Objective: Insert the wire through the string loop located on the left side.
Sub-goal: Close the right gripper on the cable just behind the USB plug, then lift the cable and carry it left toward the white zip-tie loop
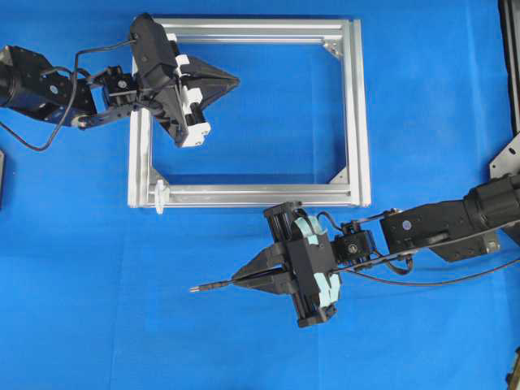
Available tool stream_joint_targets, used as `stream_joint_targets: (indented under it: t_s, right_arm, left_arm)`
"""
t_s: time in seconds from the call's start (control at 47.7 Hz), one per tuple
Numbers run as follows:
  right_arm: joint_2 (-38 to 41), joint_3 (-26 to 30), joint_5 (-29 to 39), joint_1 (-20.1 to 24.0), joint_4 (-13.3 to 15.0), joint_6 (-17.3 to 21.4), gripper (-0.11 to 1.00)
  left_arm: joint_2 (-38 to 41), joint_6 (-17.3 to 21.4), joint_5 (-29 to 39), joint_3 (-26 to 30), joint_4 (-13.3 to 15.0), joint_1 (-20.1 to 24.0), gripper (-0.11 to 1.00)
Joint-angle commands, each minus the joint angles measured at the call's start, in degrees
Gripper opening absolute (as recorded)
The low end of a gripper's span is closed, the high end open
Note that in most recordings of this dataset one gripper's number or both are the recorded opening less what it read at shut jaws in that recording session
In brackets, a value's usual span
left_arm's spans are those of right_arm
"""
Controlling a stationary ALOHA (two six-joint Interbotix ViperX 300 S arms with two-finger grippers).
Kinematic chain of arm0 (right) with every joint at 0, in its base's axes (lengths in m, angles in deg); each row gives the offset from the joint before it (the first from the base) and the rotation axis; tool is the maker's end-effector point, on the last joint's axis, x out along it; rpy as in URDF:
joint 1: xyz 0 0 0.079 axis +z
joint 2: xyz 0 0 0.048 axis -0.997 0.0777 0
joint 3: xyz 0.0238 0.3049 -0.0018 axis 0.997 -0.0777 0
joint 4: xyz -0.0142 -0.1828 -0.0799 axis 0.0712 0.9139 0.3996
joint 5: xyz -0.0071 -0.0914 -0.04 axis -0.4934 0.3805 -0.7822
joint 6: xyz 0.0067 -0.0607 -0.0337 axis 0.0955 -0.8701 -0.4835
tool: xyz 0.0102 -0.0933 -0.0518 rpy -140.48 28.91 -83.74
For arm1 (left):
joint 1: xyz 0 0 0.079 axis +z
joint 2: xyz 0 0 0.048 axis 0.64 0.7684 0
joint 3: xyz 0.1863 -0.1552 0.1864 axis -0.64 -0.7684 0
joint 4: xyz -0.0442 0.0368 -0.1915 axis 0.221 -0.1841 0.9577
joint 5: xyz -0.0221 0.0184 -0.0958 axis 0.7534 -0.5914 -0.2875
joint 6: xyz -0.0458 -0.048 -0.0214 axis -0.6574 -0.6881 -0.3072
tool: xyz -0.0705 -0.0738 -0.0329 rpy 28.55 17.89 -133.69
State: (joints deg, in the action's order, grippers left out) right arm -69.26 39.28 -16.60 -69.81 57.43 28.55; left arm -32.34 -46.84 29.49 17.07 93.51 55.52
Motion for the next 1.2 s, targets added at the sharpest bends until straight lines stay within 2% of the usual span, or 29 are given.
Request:
stream_joint_targets:
  t_s: [0.0,0.398,0.629,1.174]
  right_arm:
    - [-1.9,0.4,-0.2,0.1,0.1,-0.1,0.00]
    - [-1.9,0.4,-0.3,0.0,0.0,-0.1,0.00]
    - [-2.1,0.1,-0.3,-1.5,0.1,-0.1,0.00]
    - [-4.7,-4.7,-0.5,-13.5,0.3,-1.1,0.00]
  left_arm:
    - [-1.9,0.0,-0.3,0.4,-0.2,-0.1,0.00]
    - [-1.9,0.0,-0.3,0.4,-0.2,-0.1,0.00]
    - [-1.9,0.0,-0.3,0.4,-0.2,-0.1,0.00]
    - [-1.9,0.0,-0.4,0.4,-0.2,-0.1,0.00]
